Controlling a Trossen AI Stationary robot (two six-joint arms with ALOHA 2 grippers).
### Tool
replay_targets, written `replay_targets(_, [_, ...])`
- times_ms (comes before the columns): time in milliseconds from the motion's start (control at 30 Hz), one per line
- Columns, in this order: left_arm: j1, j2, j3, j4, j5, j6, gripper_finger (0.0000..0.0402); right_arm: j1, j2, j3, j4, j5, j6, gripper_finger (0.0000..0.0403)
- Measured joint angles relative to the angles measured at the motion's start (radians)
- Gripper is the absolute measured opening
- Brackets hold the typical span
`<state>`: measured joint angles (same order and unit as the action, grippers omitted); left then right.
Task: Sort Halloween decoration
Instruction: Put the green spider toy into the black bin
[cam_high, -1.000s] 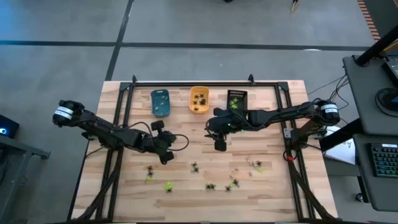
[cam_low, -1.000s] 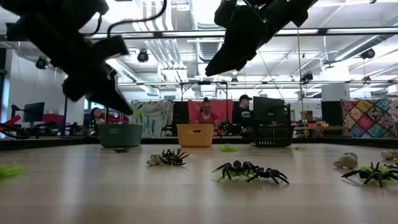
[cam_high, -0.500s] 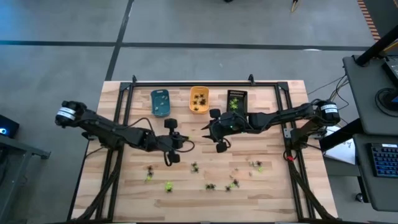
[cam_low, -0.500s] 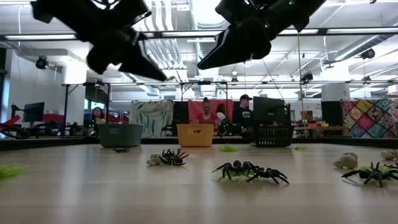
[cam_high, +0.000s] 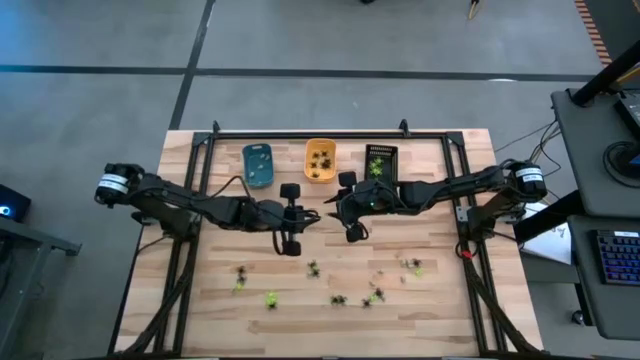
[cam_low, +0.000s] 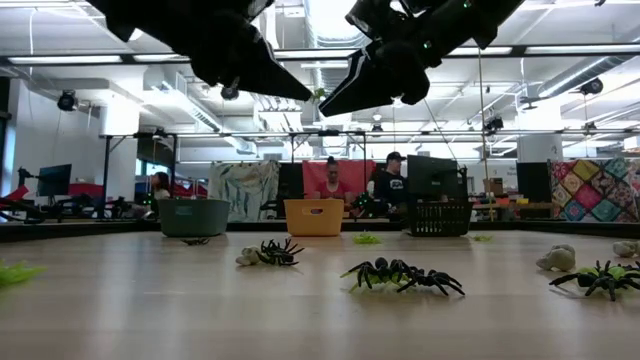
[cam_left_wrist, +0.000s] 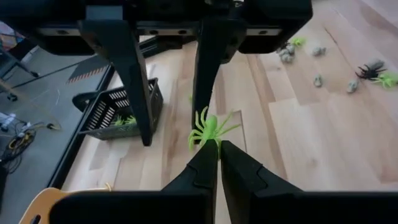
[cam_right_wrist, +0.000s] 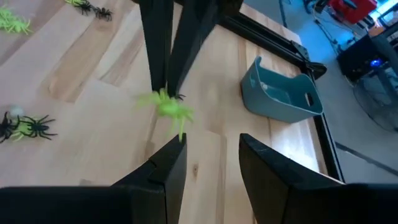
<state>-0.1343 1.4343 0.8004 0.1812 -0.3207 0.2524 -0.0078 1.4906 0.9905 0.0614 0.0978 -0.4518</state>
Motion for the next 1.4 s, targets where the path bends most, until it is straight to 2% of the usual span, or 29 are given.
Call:
replay_targets(367, [0.026,0.046,0.004,0.022,0.000,-0.033,0.0000,0.029,0.000,0.000,-0.003,0.009,-0.077,0.0134])
replay_targets(600, [0.025,0.042,0.005,0.037,0.051,-0.034,0.0000,0.028,0.000,0.000,-0.004,0.014,-0.084,0.0129])
replay_targets(1100, [0.027,0.041,0.004,0.033,0.042,-0.063,0.0001,0.049,0.000,0.000,-0.012,0.006,-0.117,0.0019])
replay_targets(1233, [0.028,0.040,0.004,0.034,0.031,-0.064,0.0015,0.049,0.000,0.000,-0.021,0.006,-0.118,0.0010])
replay_targets(1400, [0.028,0.036,0.004,0.032,-0.043,-0.062,0.0041,0.049,0.000,0.000,-0.026,0.008,-0.096,0.0009])
